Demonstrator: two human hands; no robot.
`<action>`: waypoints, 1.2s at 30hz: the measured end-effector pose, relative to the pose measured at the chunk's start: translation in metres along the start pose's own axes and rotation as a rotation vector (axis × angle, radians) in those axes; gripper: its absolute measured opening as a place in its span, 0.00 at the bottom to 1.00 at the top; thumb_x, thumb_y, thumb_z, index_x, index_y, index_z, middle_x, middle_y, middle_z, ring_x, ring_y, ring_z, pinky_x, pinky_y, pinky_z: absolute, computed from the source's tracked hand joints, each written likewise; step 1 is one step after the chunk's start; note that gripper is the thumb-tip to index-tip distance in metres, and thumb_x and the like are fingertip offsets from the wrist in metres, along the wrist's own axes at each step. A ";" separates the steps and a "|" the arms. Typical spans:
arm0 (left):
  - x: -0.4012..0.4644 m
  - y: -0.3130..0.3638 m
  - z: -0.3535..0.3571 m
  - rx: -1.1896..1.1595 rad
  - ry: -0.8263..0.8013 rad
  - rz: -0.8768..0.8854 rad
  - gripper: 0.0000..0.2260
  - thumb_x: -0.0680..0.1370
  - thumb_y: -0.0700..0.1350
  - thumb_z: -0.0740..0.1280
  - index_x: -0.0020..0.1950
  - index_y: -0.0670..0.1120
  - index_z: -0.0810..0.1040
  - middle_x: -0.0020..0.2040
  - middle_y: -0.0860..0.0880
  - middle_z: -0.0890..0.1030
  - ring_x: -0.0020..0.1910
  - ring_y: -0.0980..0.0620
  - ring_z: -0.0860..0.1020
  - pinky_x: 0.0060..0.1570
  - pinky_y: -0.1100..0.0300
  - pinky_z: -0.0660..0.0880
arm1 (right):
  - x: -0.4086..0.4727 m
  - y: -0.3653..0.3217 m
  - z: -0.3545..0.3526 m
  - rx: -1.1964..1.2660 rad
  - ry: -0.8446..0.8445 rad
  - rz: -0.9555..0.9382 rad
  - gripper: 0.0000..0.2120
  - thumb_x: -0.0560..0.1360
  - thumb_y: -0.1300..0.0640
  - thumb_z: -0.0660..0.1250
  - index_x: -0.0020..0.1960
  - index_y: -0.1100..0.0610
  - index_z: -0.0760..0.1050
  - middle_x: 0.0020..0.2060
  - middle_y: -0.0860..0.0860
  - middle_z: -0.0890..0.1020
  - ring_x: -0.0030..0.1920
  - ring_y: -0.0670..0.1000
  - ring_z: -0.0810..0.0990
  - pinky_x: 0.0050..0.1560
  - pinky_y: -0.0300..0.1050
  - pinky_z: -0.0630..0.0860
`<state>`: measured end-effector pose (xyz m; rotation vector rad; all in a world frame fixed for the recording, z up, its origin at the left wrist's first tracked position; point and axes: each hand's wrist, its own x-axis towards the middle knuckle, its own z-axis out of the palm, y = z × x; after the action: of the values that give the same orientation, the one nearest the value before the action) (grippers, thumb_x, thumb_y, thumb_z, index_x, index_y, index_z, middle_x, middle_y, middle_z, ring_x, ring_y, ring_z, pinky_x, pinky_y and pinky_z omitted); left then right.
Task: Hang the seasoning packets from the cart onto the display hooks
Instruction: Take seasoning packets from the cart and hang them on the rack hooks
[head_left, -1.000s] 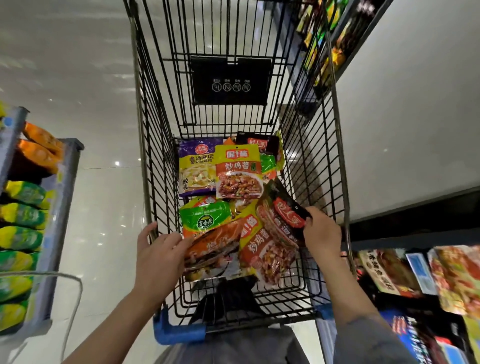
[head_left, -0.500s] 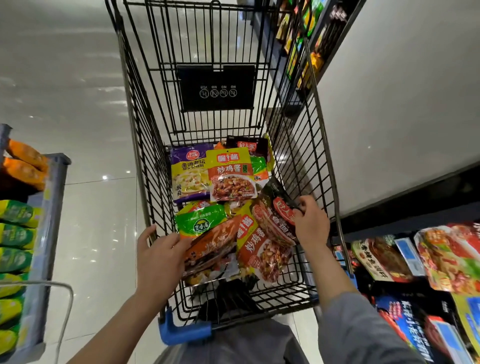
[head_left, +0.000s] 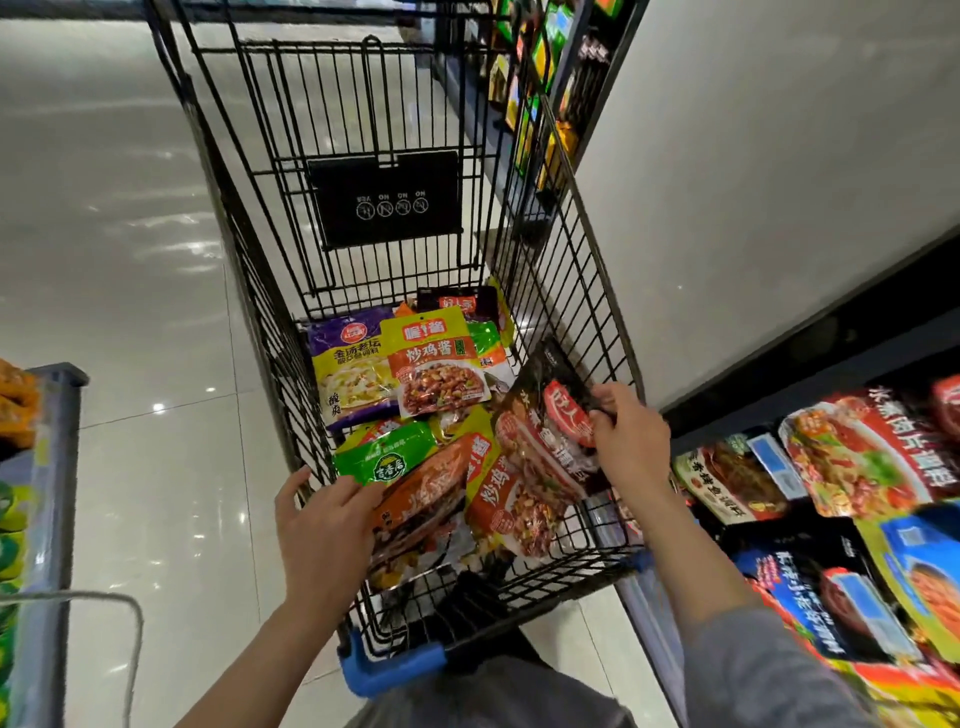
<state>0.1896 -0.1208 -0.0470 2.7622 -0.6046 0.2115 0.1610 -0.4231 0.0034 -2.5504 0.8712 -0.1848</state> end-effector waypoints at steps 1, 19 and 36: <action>0.001 0.000 0.000 -0.022 0.015 -0.013 0.06 0.68 0.38 0.73 0.40 0.49 0.83 0.34 0.52 0.79 0.34 0.47 0.80 0.61 0.48 0.61 | -0.003 -0.003 -0.014 -0.001 0.008 0.001 0.11 0.77 0.61 0.63 0.58 0.54 0.75 0.50 0.53 0.83 0.51 0.56 0.81 0.51 0.48 0.75; 0.125 0.152 -0.142 -0.353 0.625 0.528 0.13 0.73 0.41 0.62 0.47 0.36 0.84 0.43 0.39 0.80 0.48 0.39 0.71 0.58 0.61 0.61 | -0.055 0.017 -0.255 0.063 0.544 -0.278 0.08 0.72 0.61 0.70 0.49 0.54 0.84 0.43 0.48 0.85 0.45 0.52 0.84 0.47 0.51 0.79; 0.152 0.341 -0.169 -0.842 0.561 0.689 0.09 0.75 0.39 0.65 0.48 0.40 0.84 0.43 0.41 0.79 0.46 0.36 0.73 0.48 0.59 0.60 | -0.143 0.102 -0.402 -0.062 0.743 0.012 0.24 0.71 0.59 0.73 0.62 0.47 0.66 0.39 0.48 0.83 0.40 0.52 0.80 0.41 0.49 0.75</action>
<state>0.1665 -0.4192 0.2336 1.5238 -1.1252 0.6666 -0.1135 -0.5524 0.3206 -2.5356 1.1486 -1.1666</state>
